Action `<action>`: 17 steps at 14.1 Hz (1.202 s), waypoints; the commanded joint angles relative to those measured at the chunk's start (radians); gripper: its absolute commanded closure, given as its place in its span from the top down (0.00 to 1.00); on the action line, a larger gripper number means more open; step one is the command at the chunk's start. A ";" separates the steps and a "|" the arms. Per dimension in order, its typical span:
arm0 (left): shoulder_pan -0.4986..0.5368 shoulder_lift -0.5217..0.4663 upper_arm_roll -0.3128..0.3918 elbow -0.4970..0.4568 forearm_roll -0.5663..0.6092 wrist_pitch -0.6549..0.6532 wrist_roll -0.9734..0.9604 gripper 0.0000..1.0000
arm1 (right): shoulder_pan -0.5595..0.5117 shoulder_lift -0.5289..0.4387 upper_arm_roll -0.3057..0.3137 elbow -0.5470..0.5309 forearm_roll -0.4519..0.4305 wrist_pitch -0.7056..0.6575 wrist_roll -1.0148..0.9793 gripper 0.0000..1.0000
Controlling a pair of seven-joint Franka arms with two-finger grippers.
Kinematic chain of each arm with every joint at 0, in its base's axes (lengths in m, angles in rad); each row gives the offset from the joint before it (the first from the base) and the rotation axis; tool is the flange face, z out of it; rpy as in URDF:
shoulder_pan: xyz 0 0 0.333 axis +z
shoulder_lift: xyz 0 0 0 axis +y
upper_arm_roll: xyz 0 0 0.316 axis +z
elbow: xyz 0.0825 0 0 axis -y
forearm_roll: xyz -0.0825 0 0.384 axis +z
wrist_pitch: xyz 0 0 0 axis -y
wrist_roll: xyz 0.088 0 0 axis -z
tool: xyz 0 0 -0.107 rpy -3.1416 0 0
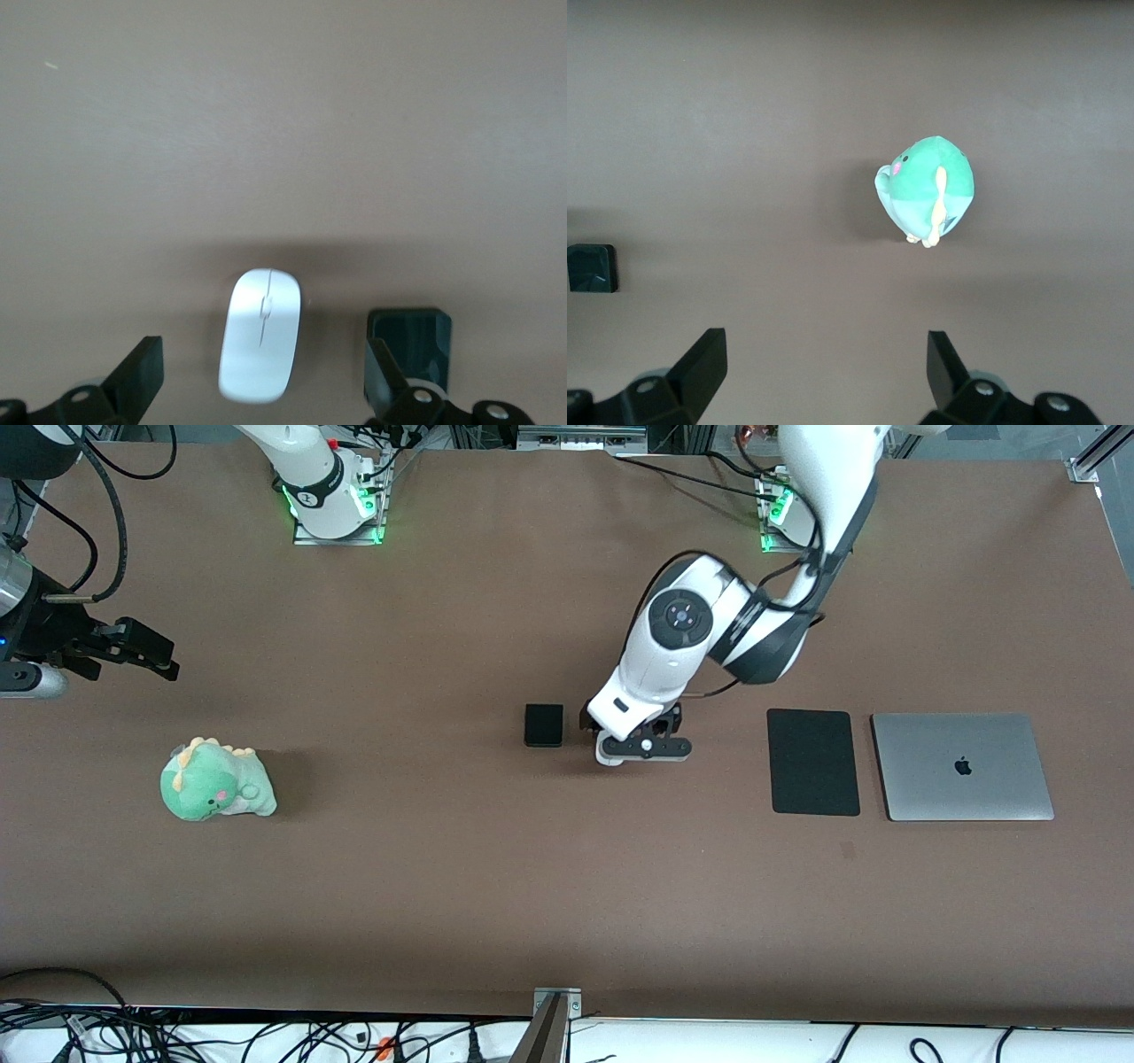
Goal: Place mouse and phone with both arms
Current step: 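Close the left gripper around the white mouse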
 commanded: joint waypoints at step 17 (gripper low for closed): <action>-0.084 0.123 0.021 -0.135 0.230 0.268 -0.145 0.46 | -0.005 -0.004 0.004 0.003 0.003 -0.011 0.005 1.00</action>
